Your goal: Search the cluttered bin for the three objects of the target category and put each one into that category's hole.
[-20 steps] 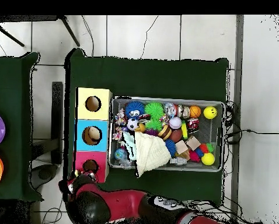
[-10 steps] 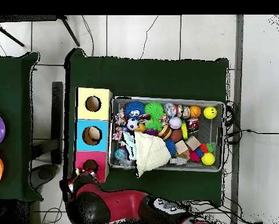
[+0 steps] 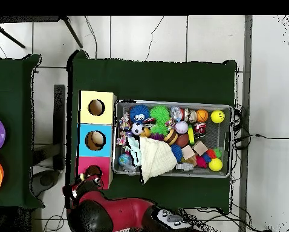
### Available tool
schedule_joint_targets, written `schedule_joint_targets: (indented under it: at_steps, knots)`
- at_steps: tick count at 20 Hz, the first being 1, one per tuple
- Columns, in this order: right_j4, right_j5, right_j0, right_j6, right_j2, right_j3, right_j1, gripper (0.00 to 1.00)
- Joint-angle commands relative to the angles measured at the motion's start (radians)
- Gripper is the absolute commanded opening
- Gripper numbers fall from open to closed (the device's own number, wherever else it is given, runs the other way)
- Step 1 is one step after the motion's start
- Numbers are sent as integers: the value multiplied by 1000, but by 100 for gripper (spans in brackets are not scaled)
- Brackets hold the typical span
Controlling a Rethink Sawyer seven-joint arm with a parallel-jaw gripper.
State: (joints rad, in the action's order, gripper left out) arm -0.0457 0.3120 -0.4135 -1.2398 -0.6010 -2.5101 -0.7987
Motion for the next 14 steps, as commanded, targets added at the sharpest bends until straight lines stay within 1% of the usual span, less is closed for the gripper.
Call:
schedule_joint_targets:
  at_steps: [1, 5, 9, 14]
  knots:
    - [-1, 24, -8, -249, 32, 115, 5, 0]
    - [14, 60, -7, -259, 29, 112, 7, 0]
    - [35, 78, -2, -244, 40, 114, 12, 0]
    - [56, 113, -7, -261, 34, 117, 25, 0]
